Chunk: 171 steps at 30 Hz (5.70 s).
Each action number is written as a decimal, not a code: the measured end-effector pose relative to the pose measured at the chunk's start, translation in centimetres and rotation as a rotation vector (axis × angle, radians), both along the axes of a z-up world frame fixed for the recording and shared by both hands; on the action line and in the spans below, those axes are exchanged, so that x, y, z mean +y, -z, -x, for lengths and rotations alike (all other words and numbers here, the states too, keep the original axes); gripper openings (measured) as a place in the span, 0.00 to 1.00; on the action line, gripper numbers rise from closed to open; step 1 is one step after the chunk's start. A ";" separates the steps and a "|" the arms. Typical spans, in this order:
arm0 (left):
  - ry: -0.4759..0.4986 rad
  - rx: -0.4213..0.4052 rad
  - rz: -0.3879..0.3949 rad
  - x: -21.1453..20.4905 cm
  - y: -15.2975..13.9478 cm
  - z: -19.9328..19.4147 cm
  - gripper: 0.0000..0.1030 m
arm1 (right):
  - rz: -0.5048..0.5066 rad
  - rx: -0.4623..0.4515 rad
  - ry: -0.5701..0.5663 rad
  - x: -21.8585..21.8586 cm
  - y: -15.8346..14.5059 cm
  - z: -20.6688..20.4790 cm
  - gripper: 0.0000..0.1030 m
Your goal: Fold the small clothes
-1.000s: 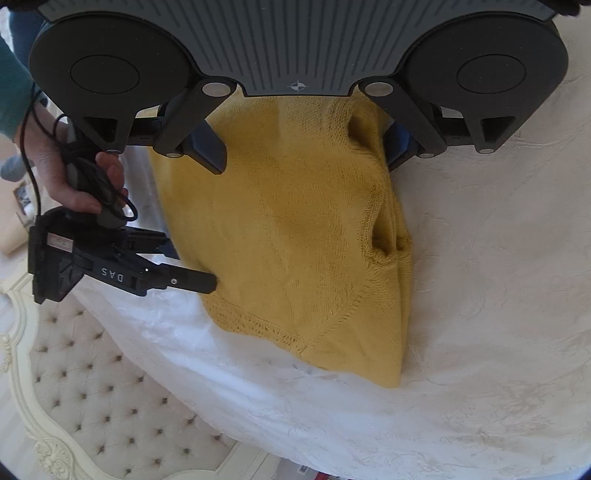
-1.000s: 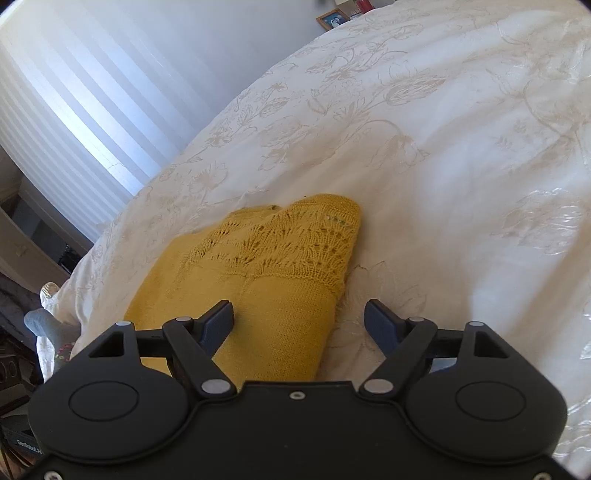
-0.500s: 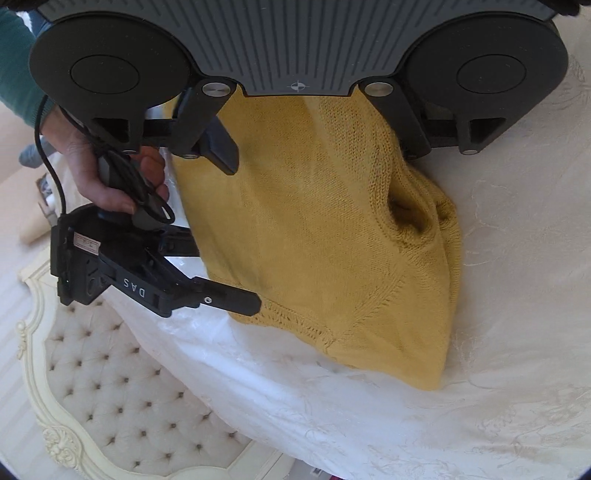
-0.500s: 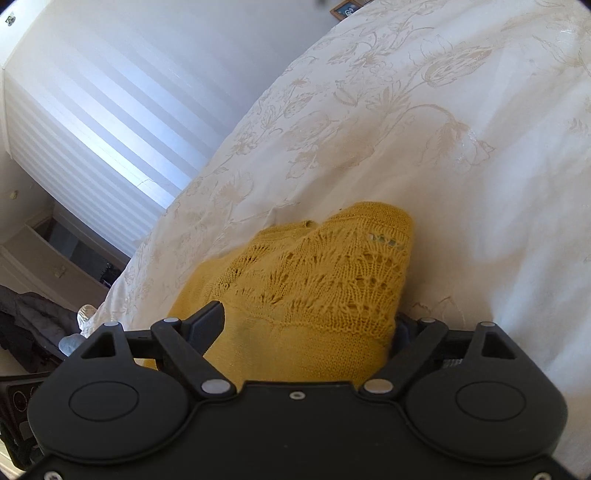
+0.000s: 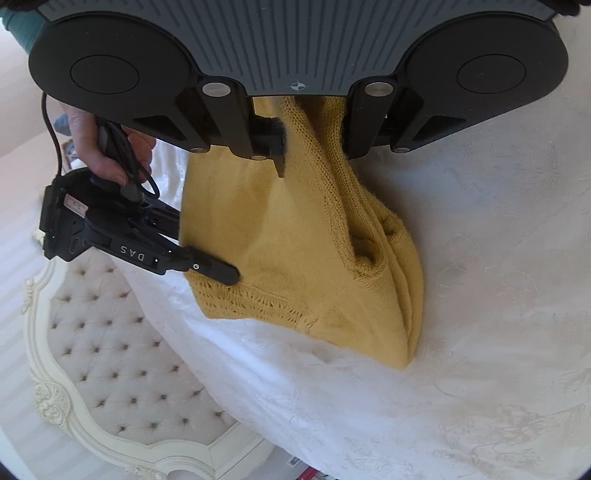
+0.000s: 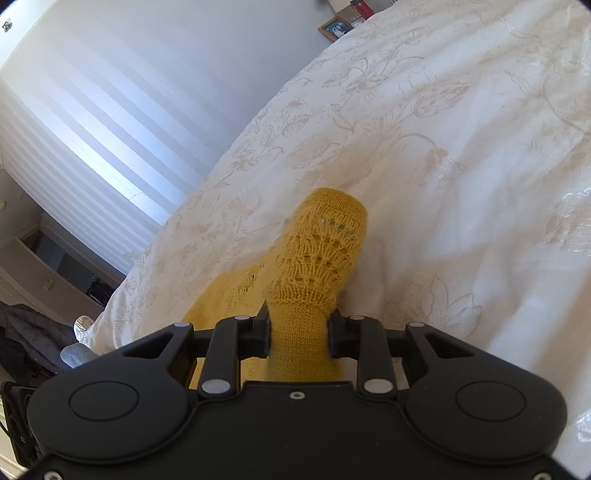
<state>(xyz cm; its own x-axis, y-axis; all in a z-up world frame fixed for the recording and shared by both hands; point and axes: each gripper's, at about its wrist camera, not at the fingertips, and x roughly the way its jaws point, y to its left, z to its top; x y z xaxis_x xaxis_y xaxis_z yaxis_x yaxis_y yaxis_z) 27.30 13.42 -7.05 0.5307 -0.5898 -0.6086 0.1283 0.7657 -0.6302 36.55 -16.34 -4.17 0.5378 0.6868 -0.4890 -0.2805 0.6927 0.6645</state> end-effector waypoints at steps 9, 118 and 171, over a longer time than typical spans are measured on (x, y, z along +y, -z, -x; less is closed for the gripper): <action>0.092 -0.022 0.033 -2.2 -2.5 8.0 0.10 | 0.060 0.048 -0.014 -2.1 -3.6 9.3 0.35; -0.143 -0.449 -0.772 -11.7 -6.7 27.1 0.72 | 0.633 -0.080 0.371 -2.3 -6.4 38.0 0.93; -0.023 -0.031 -0.714 -11.1 -3.2 24.7 0.72 | 0.586 0.040 0.287 -2.0 -4.7 39.4 0.92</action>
<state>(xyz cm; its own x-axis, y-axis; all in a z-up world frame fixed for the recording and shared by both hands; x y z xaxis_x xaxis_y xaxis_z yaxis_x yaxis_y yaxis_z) 2.63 2.34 -3.81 0.5612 -0.0416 -0.8266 0.1172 0.9927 0.0296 -2.86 -18.34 0.52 0.6336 0.1319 -0.7623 -0.0131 0.9871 0.1599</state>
